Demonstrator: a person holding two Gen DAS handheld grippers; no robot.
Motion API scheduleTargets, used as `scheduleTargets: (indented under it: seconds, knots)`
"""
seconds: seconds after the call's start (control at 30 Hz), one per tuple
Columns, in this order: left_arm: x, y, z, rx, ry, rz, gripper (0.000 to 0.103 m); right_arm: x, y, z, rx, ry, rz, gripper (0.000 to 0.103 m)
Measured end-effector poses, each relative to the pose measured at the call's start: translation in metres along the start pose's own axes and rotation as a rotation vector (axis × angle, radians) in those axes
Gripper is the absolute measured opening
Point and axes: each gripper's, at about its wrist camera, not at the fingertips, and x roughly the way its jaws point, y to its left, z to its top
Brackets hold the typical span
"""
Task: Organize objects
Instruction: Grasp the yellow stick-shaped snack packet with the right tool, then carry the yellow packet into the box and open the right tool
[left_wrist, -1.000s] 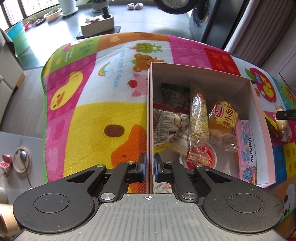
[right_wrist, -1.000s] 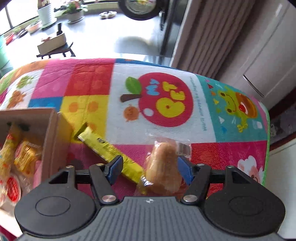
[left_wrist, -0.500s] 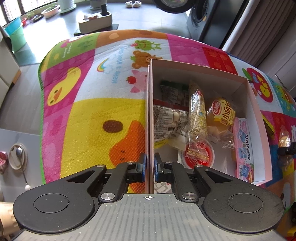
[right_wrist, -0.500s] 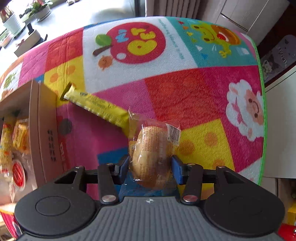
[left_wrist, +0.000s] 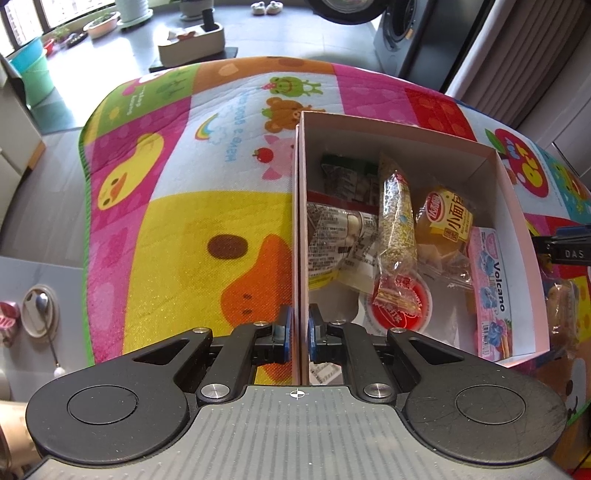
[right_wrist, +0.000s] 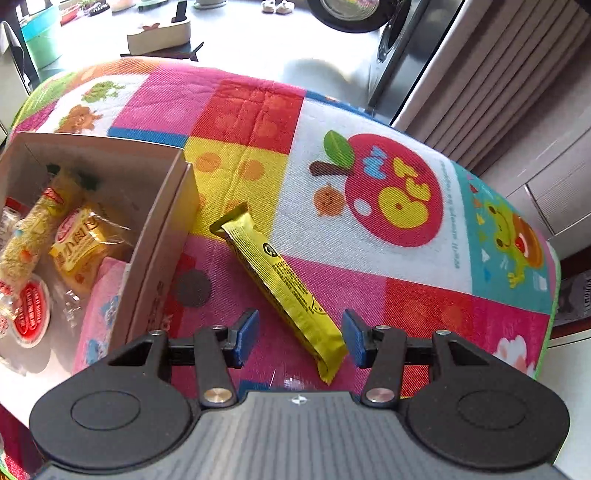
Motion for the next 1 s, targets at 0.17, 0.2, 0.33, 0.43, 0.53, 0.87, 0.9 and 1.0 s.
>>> scheduleTargets:
  seconds: [0.17,0.2,0.33,0.43,0.53,0.87,0.9,1.0]
  knots:
    - [0.001,-0.001,-0.002,-0.004,0.001,0.008,0.010,0.015,-0.003,0.008,0.117,0.071,0.100,0.033]
    - [0.002,-0.002,-0.002,-0.005,0.001,0.008,0.010,0.012,-0.004,0.006,0.151,0.085,0.141,0.029]
    - [0.004,-0.005,0.001,-0.003,0.001,0.024,0.011,0.006,0.008,-0.003,0.171,0.111,0.203,0.027]
    - [0.005,-0.006,0.002,0.011,0.008,0.026,0.011,0.007,0.015,0.000,0.141,0.064,0.147,0.028]
    - [0.004,-0.007,0.001,0.034,0.009,0.024,0.011,0.012,0.014,0.009,0.173,0.035,0.142,0.028]
    - [0.006,-0.005,0.000,0.086,0.018,-0.006,0.011,-0.013,0.010,-0.010,0.229,0.045,0.132,0.021]
    - [0.006,-0.004,0.001,0.093,0.020,-0.011,0.011,-0.021,0.009,-0.014,0.245,0.041,0.137,0.021]
    - [0.007,-0.003,0.001,0.115,0.028,-0.026,0.011,-0.055,0.008,-0.025,0.292,0.010,0.155,0.021]
